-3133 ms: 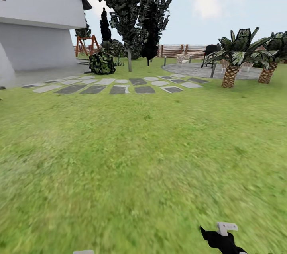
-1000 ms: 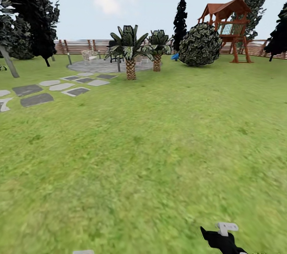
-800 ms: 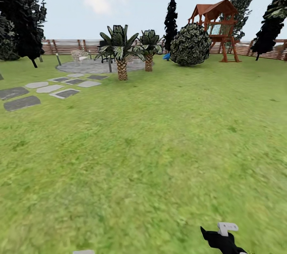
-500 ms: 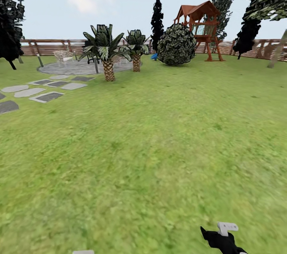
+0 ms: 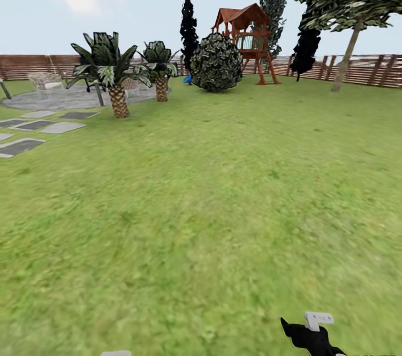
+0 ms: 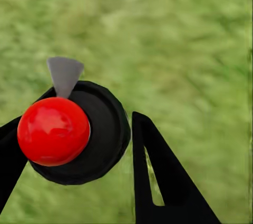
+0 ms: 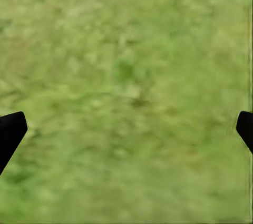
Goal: In the garden, pick up the pesticide atomizer on the floor and spray pesticide onto both trees until each tree trunk is fully covered.
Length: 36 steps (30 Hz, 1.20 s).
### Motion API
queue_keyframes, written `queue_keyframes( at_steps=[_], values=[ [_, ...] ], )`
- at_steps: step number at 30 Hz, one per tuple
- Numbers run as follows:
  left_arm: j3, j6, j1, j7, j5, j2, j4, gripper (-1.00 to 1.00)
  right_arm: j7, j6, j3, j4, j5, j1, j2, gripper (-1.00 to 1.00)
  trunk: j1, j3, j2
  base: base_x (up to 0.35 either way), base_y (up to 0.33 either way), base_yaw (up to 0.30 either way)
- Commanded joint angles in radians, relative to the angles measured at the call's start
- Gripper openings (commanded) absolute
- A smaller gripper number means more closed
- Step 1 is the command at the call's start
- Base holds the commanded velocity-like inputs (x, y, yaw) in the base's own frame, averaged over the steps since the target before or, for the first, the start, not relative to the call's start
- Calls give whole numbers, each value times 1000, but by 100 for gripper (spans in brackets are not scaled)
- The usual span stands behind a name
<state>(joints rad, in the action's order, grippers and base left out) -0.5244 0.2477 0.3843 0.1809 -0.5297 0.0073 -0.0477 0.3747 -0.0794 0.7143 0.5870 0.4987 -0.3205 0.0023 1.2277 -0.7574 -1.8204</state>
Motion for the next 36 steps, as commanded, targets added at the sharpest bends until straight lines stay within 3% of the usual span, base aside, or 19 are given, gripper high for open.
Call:
queue_keyframes(
  at_steps=[1,36],
  values=[
    [-6,4,1,5,-11,0,2,-100,7,-7,8,-1,11,-2,1,100,0,-1,0,268,-195,-292],
    [-8,4,1,5,-10,2,2,-100,7,-6,8,-1,11,-2,1,100,0,-1,0,287,-173,-292]
  ],
)
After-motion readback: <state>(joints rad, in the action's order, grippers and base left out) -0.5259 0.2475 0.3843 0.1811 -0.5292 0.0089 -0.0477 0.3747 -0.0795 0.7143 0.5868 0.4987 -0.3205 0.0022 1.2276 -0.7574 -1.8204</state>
